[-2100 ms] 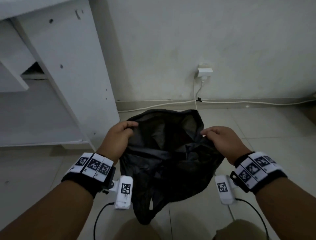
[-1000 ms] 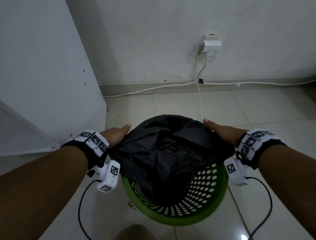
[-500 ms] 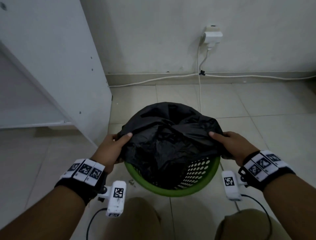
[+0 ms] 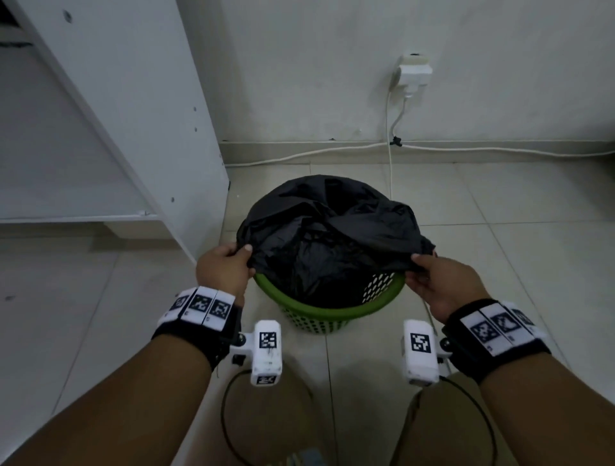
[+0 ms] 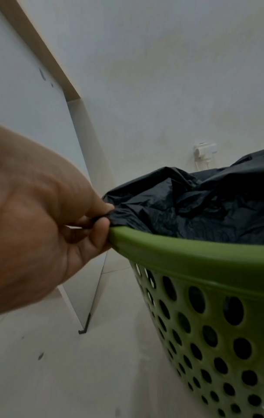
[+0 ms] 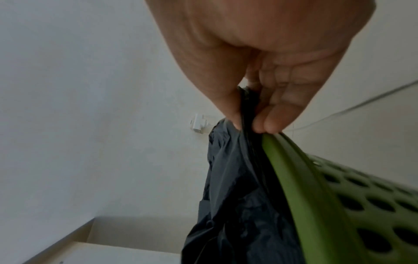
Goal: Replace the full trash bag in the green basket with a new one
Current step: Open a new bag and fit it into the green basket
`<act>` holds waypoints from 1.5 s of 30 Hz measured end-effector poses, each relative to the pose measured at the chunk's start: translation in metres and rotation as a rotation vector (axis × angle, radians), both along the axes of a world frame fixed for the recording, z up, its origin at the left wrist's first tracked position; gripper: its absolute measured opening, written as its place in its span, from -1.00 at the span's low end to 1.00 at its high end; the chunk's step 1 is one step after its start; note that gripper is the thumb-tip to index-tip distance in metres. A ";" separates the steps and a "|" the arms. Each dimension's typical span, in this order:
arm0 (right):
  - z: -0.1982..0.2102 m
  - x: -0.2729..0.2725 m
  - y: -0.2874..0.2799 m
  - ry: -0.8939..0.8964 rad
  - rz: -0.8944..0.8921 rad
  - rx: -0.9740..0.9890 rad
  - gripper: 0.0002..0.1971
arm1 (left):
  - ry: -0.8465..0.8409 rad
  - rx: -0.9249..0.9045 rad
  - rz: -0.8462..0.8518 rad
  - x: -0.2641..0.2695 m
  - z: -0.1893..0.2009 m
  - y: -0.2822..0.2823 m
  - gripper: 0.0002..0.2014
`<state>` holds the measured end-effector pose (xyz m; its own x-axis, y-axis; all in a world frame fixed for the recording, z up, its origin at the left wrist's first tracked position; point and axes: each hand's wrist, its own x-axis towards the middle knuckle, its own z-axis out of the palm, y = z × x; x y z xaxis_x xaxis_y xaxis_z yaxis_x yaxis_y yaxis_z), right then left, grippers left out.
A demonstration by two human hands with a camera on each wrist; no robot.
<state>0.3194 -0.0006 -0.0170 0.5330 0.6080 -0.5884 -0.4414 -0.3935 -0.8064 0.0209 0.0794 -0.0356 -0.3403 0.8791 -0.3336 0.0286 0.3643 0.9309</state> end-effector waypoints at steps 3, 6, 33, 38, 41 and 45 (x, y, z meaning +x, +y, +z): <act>0.007 -0.004 0.003 0.141 -0.058 0.102 -0.77 | -0.120 -0.011 0.072 0.004 0.010 0.004 -0.86; 0.013 -0.006 -0.001 0.307 -0.074 0.213 -0.69 | -0.198 -0.059 0.086 0.000 0.008 0.004 -0.81; -0.032 -0.004 -0.038 0.349 -0.087 0.112 -0.67 | -0.609 -0.289 -0.009 -0.048 -0.040 -0.036 -0.72; -0.039 0.012 -0.006 -0.004 -0.032 0.071 -0.88 | -0.278 -0.318 -0.151 -0.050 -0.035 0.001 -0.86; -0.030 0.024 0.018 -0.192 -0.024 0.064 -0.87 | -0.437 -0.212 -0.205 -0.040 -0.018 0.022 -0.80; -0.016 0.035 0.039 -0.235 0.056 -0.010 -0.70 | -0.330 -0.249 -0.268 -0.031 -0.008 0.054 -0.67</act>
<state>0.3539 0.0386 -0.0329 0.6215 0.6355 -0.4581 -0.2194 -0.4202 -0.8805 -0.0096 0.1335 -0.0432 0.0460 0.8014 -0.5964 -0.1304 0.5967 0.7918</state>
